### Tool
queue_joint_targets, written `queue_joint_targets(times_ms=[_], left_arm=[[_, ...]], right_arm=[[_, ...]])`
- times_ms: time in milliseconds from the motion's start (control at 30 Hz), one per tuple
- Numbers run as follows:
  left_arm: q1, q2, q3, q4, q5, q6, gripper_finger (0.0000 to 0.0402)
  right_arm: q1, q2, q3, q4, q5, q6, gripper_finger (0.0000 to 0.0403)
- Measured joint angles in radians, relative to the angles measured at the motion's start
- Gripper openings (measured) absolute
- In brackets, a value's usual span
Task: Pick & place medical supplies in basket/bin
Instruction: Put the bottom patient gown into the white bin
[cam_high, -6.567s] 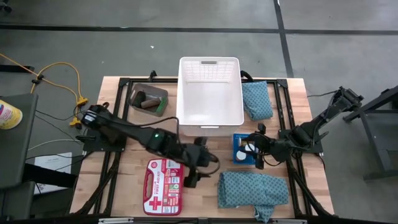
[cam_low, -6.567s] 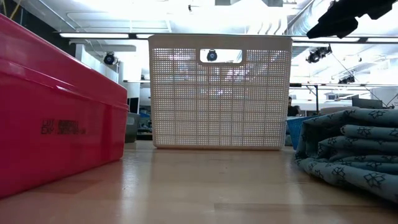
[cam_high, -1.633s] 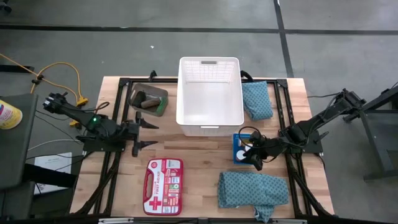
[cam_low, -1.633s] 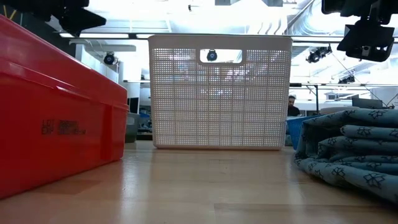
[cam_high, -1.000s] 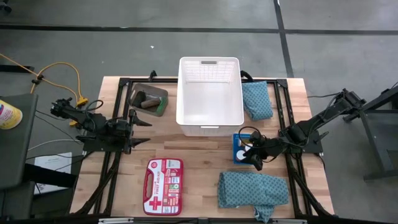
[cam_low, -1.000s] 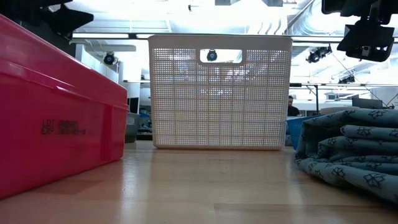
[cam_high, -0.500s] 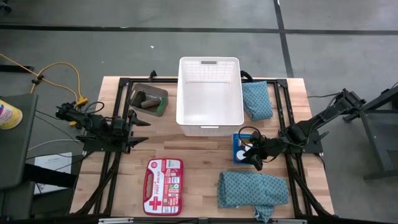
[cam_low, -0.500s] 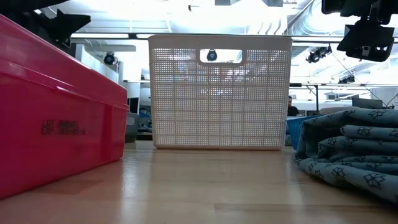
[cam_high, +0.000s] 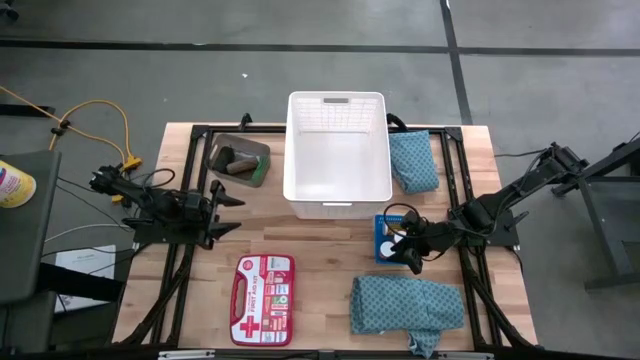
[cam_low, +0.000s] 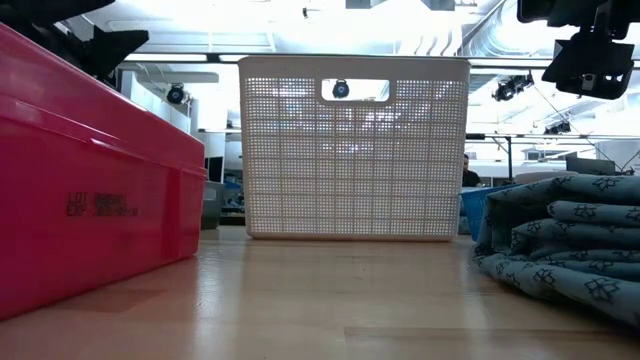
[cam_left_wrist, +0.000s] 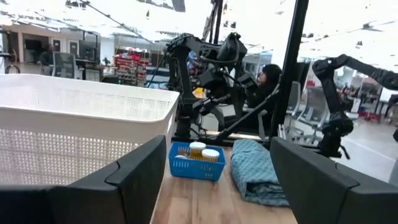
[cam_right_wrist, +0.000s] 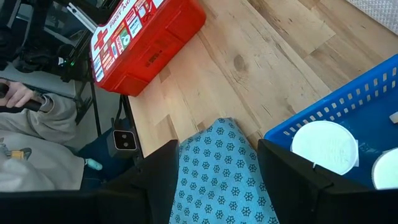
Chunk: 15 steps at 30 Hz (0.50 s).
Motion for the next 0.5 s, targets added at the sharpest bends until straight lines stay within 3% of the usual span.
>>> queue_joint_targets(times_ms=[500], left_arm=[[0.000,-0.001,-0.057,0.112,-0.004,-0.063,0.0281]], right_arm=[[0.000,0.000,0.000,0.000,0.000,0.000,0.0205]])
